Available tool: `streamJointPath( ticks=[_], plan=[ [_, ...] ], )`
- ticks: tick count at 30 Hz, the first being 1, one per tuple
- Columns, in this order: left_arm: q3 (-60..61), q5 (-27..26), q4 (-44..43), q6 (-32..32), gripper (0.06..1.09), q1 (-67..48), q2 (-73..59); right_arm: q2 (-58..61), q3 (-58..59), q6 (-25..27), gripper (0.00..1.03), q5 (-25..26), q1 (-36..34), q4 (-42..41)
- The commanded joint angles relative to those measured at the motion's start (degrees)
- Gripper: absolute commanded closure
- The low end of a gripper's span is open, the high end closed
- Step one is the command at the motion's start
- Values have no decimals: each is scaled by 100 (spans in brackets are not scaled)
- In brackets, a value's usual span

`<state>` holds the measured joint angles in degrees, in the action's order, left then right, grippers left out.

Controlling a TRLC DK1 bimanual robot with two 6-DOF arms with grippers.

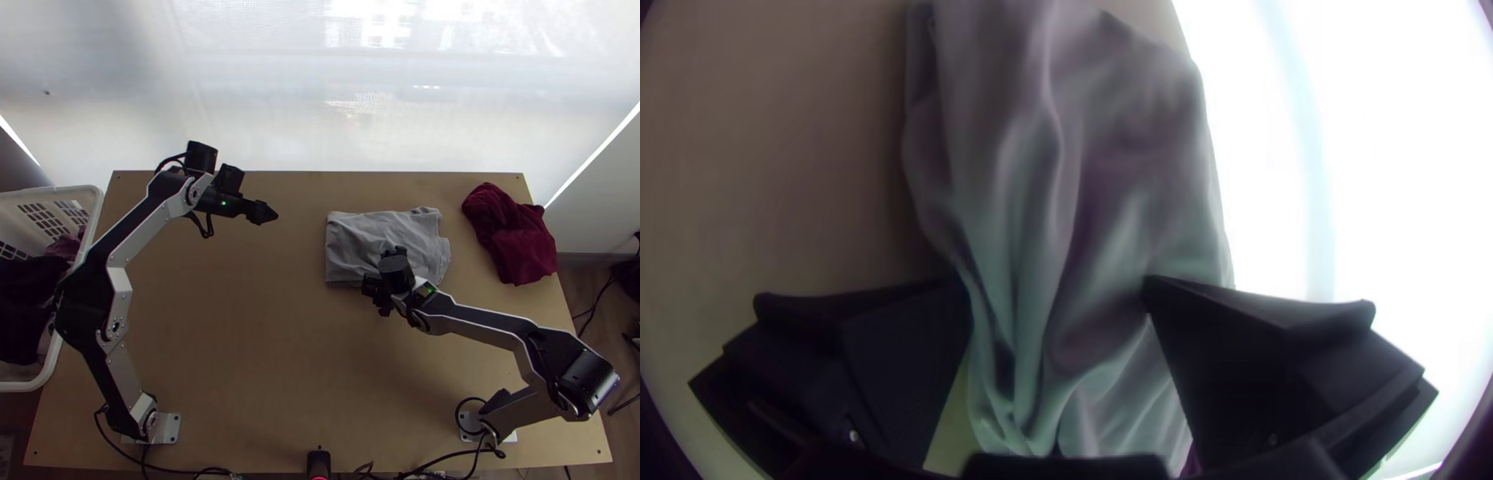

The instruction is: Fold the t-shirt

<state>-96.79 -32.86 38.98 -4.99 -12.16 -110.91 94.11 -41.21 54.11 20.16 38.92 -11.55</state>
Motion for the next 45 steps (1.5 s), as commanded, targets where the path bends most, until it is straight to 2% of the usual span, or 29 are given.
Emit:
streamJointPath(
  ticks=[1, 9, 10, 14, 17, 18, 26, 31, 38, 45],
  plan=[
    [134, -1, -49, -28, 11, 65, 79, 363, -71, 170, 20, -4, -130, -251],
    [170, -1, -75, -37, 11, 126, 131, 846, -212, 434, 20, 58, -341, -673],
    [178, -1, -75, -37, 11, 126, 131, 873, -247, 452, 24, 67, -358, -673],
    [205, -1, -84, -37, 11, 179, 184, 750, -265, 478, 58, 58, -367, -682],
    [214, -1, -75, -37, 11, 241, 210, 671, -229, 487, 93, 32, -394, -831],
    [214, -10, -75, -45, 11, 250, 219, 653, -203, 496, 100, 32, -402, -875],
    [205, -10, -66, -10, 11, 311, 316, 328, -186, 223, 100, 32, -481, -849],
    [205, -10, -49, -2, 11, 355, 351, -41, -546, 12, 100, 40, -903, -849],
    [161, -10, -40, 16, 11, 355, 377, -296, -625, 197, 100, 93, -1343, -866],
    [90, -1, -13, 16, 11, 373, 377, -393, -660, 610, 100, 172, -1800, -1165]
  ],
)
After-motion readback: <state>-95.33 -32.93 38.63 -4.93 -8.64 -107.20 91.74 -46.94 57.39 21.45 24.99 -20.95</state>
